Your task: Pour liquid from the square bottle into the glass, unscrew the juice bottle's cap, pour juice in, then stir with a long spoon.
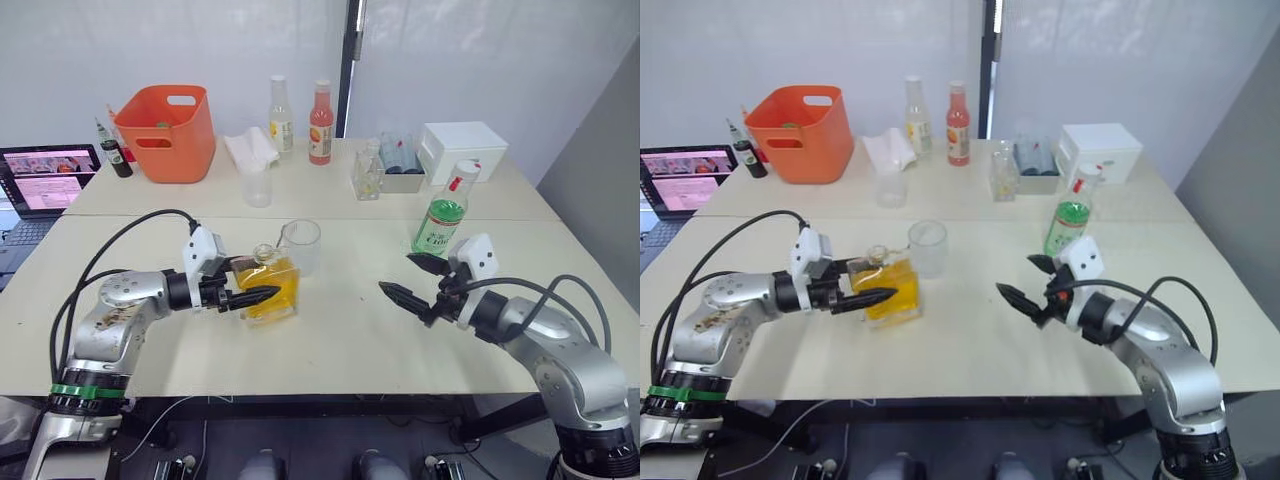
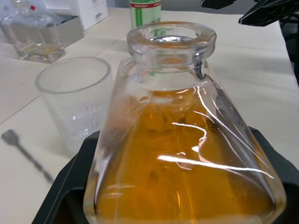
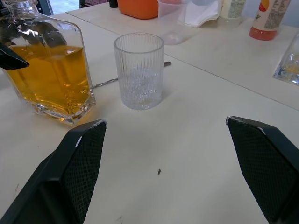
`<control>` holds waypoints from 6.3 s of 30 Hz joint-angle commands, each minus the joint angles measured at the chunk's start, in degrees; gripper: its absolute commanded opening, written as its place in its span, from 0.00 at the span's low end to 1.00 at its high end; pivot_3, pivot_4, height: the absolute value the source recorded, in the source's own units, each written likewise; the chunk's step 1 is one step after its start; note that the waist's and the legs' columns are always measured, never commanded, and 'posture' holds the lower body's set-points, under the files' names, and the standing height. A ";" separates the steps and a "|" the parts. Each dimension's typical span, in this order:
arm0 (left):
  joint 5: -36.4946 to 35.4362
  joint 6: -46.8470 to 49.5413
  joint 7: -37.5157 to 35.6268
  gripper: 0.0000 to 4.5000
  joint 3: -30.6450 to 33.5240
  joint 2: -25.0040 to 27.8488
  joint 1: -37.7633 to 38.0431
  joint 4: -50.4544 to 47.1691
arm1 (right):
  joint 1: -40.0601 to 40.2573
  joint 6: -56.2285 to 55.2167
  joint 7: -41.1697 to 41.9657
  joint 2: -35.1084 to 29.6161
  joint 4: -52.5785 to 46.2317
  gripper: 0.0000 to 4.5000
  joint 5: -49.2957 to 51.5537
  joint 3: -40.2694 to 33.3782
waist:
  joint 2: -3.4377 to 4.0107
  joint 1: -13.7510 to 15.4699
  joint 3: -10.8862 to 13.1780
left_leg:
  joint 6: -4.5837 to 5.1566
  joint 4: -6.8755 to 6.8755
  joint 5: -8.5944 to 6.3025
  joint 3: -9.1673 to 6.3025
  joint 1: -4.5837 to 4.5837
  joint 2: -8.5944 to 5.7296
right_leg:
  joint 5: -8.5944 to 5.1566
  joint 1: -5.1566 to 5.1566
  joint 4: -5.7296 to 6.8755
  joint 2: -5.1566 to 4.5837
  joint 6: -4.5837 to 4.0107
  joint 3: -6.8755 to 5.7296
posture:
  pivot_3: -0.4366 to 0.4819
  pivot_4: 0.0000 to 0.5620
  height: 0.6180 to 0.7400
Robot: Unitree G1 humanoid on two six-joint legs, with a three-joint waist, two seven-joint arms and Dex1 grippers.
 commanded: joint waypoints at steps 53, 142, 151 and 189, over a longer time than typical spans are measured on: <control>48.34 -67.21 43.23 0.63 -16.16 -9.73 -48.18 70.51 | -3.52 -1.59 -8.54 8.09 -6.63 0.97 -0.37 5.54 | -0.21 0.14 0.12 | 0.01 0.18 0.00 -0.15 -1.17 -0.11 | 0.08 -0.92 0.32 -0.05 0.06 -0.26 | 0.48 0.27 0.79; 64.70 -71.34 65.33 0.63 -30.47 -8.02 -49.11 72.46 | -2.51 -0.84 -10.75 8.95 -7.90 0.97 1.36 4.91 | -0.21 0.71 0.12 | 0.04 0.87 -0.02 -0.15 -1.24 -0.13 | 0.08 -0.94 1.03 -0.06 0.07 -0.29 | 0.48 0.27 0.79; 42.53 -62.22 45.47 0.63 -12.56 -10.36 -47.43 72.02 | -3.34 -0.57 -10.48 8.70 -7.37 0.97 1.31 4.69 | -0.21 0.50 0.12 | 0.04 0.89 -0.02 -0.17 -1.25 -0.13 | 0.08 -0.94 1.06 -0.05 0.07 -0.30 | 0.48 0.27 0.79; 10.10 -11.49 44.09 0.63 15.54 -10.67 -16.62 29.90 | -8.56 3.20 -2.74 4.19 -4.06 0.97 3.79 4.14 | -0.24 -0.01 0.10 | 0.03 0.97 -0.01 -0.42 -1.12 -0.12 | 0.10 -0.87 1.24 -0.07 0.04 -0.35 | 0.48 0.27 0.79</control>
